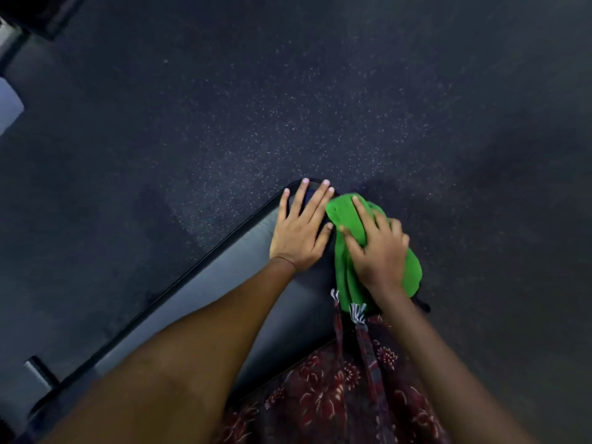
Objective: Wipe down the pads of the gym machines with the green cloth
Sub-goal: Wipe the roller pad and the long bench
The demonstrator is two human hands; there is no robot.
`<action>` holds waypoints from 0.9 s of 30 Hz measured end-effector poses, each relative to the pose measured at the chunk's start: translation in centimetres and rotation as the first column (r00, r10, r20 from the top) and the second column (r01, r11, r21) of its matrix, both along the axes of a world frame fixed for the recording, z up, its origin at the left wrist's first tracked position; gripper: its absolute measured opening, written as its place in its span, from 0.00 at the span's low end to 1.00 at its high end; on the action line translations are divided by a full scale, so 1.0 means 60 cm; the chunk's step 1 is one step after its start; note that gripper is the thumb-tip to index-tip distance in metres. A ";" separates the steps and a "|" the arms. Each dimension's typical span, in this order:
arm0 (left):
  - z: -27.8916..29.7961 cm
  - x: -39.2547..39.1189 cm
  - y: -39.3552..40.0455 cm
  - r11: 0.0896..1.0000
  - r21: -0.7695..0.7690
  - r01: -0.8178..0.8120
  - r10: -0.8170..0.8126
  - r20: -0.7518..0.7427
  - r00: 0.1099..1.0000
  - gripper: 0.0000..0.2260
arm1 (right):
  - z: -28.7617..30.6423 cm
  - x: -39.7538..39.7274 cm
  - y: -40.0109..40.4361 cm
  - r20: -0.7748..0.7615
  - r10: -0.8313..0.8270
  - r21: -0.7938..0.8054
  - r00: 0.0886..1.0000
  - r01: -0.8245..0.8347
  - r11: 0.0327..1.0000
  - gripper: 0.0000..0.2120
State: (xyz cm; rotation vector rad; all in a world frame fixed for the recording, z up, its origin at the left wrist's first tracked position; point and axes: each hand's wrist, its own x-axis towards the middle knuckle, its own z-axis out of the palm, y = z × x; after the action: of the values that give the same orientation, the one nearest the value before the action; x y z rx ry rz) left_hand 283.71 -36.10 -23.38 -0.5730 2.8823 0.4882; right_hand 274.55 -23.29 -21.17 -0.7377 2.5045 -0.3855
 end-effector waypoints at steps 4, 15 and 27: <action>0.003 -0.001 0.004 0.999 -0.031 0.008 -0.006 0.035 0.999 0.25 | -0.011 -0.045 -0.049 0.190 0.044 -0.057 0.981 -0.034 0.998 0.26; 0.004 -0.001 0.001 0.999 -0.035 -0.009 0.010 0.026 1.000 0.26 | -0.017 -0.015 0.048 0.083 0.049 -0.065 0.995 -0.044 0.997 0.30; -0.009 0.005 0.007 0.988 -0.136 -0.073 0.067 -0.047 0.997 0.27 | -0.022 0.025 0.047 -0.238 0.201 0.010 0.950 -0.205 0.979 0.29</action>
State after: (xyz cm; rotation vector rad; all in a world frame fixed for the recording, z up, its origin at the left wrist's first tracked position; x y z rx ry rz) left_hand 283.98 -35.70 -23.92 -0.6944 2.9617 0.3168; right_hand 276.03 -20.44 -22.50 -1.0947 2.6129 -0.2543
